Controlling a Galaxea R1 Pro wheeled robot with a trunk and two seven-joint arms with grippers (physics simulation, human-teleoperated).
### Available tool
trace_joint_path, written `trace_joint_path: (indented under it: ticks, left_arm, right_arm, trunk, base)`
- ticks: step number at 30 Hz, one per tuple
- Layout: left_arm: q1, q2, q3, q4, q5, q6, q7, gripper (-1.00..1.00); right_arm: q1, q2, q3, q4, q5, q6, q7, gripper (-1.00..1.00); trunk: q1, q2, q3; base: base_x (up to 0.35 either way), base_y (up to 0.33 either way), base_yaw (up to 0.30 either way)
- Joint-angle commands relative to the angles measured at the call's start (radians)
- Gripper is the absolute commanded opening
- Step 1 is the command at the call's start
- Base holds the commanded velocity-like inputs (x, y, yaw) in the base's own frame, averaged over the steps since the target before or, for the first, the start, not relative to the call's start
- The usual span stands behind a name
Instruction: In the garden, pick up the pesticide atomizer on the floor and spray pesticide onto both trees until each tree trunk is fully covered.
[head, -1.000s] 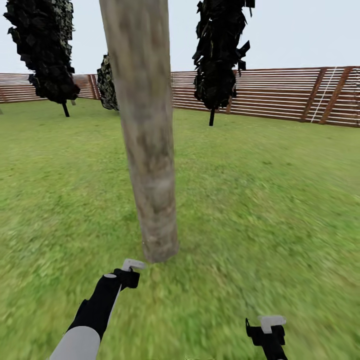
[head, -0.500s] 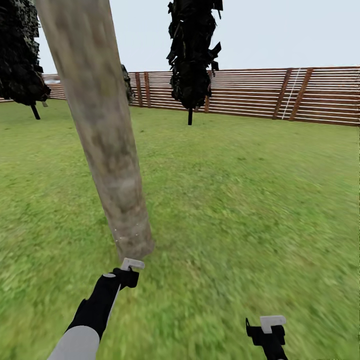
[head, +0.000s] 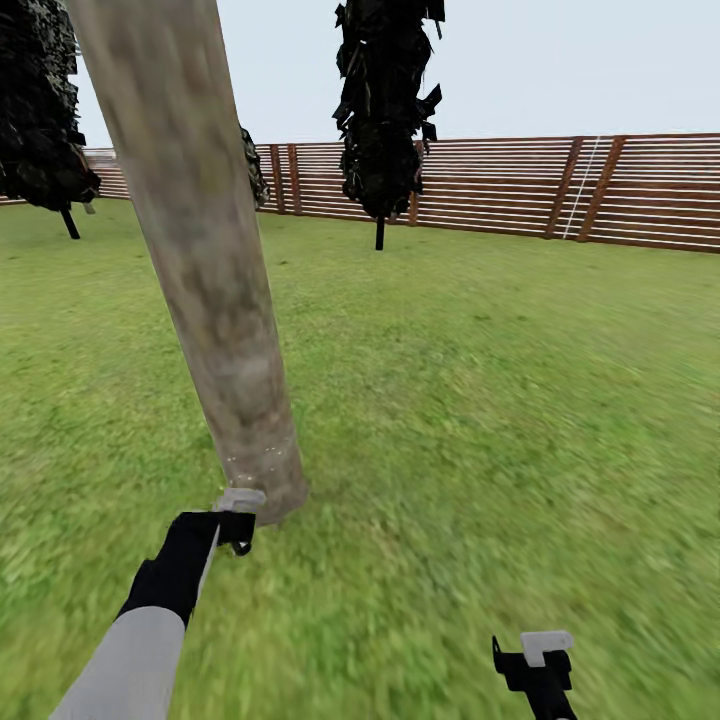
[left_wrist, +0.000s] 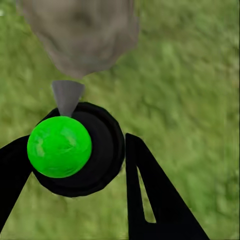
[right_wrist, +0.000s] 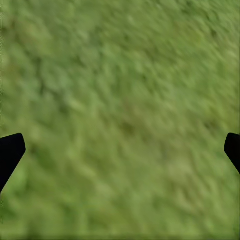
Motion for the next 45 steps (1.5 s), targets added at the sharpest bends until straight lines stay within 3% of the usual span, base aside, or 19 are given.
trace_joint_path:
  ticks: [1, 5, 8, 9, 10, 13, 14, 15, 17, 19, 21, 24, 27, 31, 34, 36, 38, 42, 45]
  left_arm:
    - [-0.022, -0.013, 0.005, -0.002, -0.023, 0.037, -0.010, -1.00]
    - [-0.058, -0.007, -0.005, -0.003, -0.023, 0.104, -0.013, -1.00]
    - [-0.058, 0.075, -0.007, -0.002, -0.021, 0.115, -0.026, -1.00]
    - [-0.057, 0.105, -0.007, -0.002, -0.021, 0.116, -0.047, -1.00]
    - [-0.056, 0.118, -0.010, -0.001, -0.022, 0.117, -0.085, -1.00]
    - [-0.063, 0.101, -0.052, -0.002, -0.022, 0.118, -0.116, -1.00]
    - [-0.064, 0.085, -0.070, -0.003, -0.022, 0.120, -0.119, -1.00]
    - [-0.087, 0.034, -0.100, -0.003, -0.022, 0.127, -0.123, -1.00]
    - [-0.116, 0.021, -0.108, -0.003, -0.021, 0.130, -0.125, -1.00]
    - [-0.137, 0.026, -0.107, -0.002, -0.021, 0.131, -0.128, -1.00]
    - [-0.150, 0.087, -0.104, -0.002, -0.020, 0.132, -0.129, -1.00]
    - [-0.152, 0.132, -0.104, -0.002, -0.019, 0.133, -0.142, -1.00]
    - [-0.160, 0.120, -0.109, -0.004, -0.020, 0.170, -0.154, -1.00]
    - [-0.205, 0.081, -0.114, -0.008, -0.021, 0.248, -0.158, -1.00]
    - [-0.223, 0.096, -0.112, -0.027, -0.021, 0.257, -0.159, -1.00]
    - [-0.232, 0.137, -0.108, -0.033, -0.020, 0.259, -0.159, -1.00]
    - [-0.231, 0.155, -0.112, -0.035, -0.021, 0.259, -0.160, -1.00]
    - [-0.232, 0.131, -0.119, -0.036, -0.022, 0.259, -0.160, -1.00]
    - [-0.234, 0.112, -0.145, -0.037, -0.024, 0.259, -0.158, -1.00]
  right_arm:
    - [-0.001, 0.001, -0.008, 0.001, 0.011, -0.003, -0.002, 1.00]
    - [-0.001, 0.001, -0.008, 0.002, 0.012, -0.003, -0.001, 1.00]
    - [-0.001, 0.001, -0.008, 0.002, 0.012, -0.003, -0.001, 1.00]
    - [-0.001, 0.001, -0.008, 0.002, 0.012, -0.003, -0.001, 1.00]
    - [-0.001, 0.001, -0.008, 0.002, 0.012, -0.003, -0.001, 1.00]
    - [-0.001, 0.001, -0.008, 0.002, 0.012, -0.003, -0.001, 1.00]
    - [-0.001, 0.001, -0.008, 0.001, 0.012, -0.003, -0.001, 1.00]
    - [-0.001, 0.001, -0.008, 0.002, 0.012, -0.003, -0.001, 1.00]
    - [-0.001, 0.001, -0.008, 0.002, 0.012, -0.003, -0.001, 1.00]
    - [-0.001, 0.001, -0.008, 0.002, 0.012, -0.003, -0.001, 1.00]
    - [-0.001, 0.001, -0.008, 0.002, 0.012, -0.003, -0.001, 1.00]
    - [-0.001, 0.001, -0.008, 0.002, 0.012, -0.003, -0.001, 1.00]
    - [-0.001, 0.001, -0.008, 0.002, 0.012, -0.003, -0.001, 1.00]
    - [-0.001, 0.001, -0.008, 0.002, 0.012, -0.003, -0.001, 1.00]
    - [-0.001, 0.001, -0.008, 0.002, 0.012, -0.003, -0.001, 1.00]
    - [-0.001, 0.001, -0.008, 0.002, 0.012, -0.003, -0.001, 1.00]
    - [-0.001, 0.001, -0.008, 0.001, 0.012, -0.003, -0.001, 1.00]
    - [-0.001, 0.000, -0.008, 0.002, 0.012, -0.003, -0.001, 1.00]
    - [-0.001, -0.001, -0.008, 0.002, 0.012, -0.003, -0.001, 1.00]
  trunk:
    - [0.000, 0.000, -0.001]
    - [0.000, 0.000, -0.001]
    - [0.000, 0.000, -0.001]
    - [0.000, 0.000, -0.001]
    - [0.000, 0.000, -0.001]
    - [0.000, 0.000, -0.001]
    - [0.000, 0.000, -0.001]
    - [0.000, 0.000, -0.001]
    - [0.000, 0.000, -0.001]
    - [0.000, 0.000, -0.001]
    - [0.000, 0.000, -0.001]
    - [0.000, 0.000, -0.001]
    - [0.000, 0.000, -0.001]
    - [0.000, 0.000, -0.001]
    - [0.000, 0.000, -0.001]
    - [0.000, 0.000, -0.001]
    - [0.000, 0.000, -0.001]
    - [0.000, 0.000, -0.001]
    - [0.000, 0.000, -0.001]
  base:
    - [0.000, 0.000, 0.000]
    - [0.000, 0.000, 0.054]
    - [0.000, 0.000, 0.247]
    - [0.000, 0.000, 0.268]
    - [0.000, 0.000, 0.246]
    - [0.000, 0.000, 0.111]
    - [0.000, 0.000, 0.038]
    - [0.000, 0.000, 0.010]
    - [0.000, 0.000, 0.005]
    - [0.000, 0.000, 0.001]
    - [0.000, 0.000, 0.000]
    - [0.000, 0.000, 0.000]
    - [0.000, 0.000, 0.031]
    - [0.000, 0.000, 0.215]
    - [0.000, 0.000, 0.273]
    - [0.000, 0.000, 0.237]
    - [0.000, 0.000, 0.077]
    - [0.000, -0.067, 0.010]
    - [0.000, -0.243, 0.001]
